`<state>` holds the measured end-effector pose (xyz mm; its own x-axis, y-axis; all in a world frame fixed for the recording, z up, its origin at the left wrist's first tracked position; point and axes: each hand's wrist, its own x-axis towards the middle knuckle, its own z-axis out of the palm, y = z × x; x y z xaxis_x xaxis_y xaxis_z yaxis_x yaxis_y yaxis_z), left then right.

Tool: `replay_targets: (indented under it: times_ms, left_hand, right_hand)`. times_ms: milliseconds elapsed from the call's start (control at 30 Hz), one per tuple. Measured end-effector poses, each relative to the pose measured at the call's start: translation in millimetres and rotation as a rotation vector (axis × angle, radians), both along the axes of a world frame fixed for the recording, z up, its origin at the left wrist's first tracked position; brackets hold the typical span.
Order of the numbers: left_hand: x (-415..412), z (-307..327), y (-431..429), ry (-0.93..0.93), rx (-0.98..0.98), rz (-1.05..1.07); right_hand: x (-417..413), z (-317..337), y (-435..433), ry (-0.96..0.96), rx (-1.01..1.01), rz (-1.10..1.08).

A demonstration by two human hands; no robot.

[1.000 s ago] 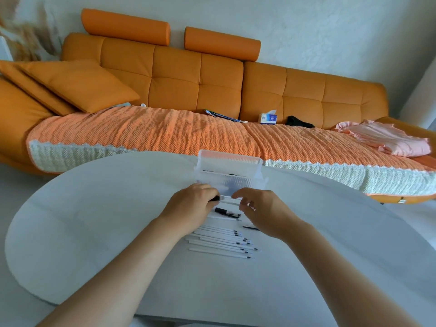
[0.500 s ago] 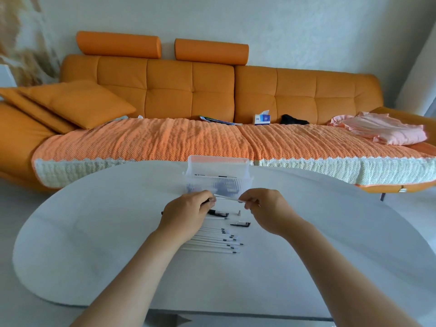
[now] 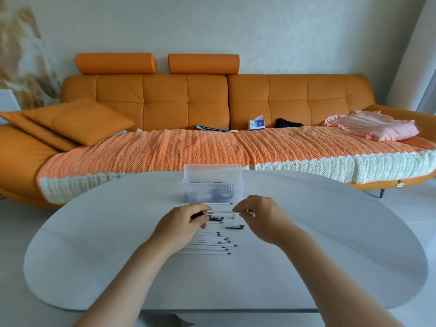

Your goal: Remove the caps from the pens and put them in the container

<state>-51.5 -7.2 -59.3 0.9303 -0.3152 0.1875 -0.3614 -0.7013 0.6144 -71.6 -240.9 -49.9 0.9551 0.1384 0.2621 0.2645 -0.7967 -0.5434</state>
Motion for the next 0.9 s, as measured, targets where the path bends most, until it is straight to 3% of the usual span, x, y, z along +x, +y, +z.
replay_targets:
  times_ms: [233,900]
  left_hand:
    - [-6.8,8.7,5.7,-0.030,0.204,-0.018]
    - [0.2,10.2,-0.9,-0.017,0.137,-0.005]
  right_hand:
    - [2.5,4.5,6.6,-0.068,-0.069,0.059]
    - [6.7,9.6,9.1,0.080,0.082,0.006]
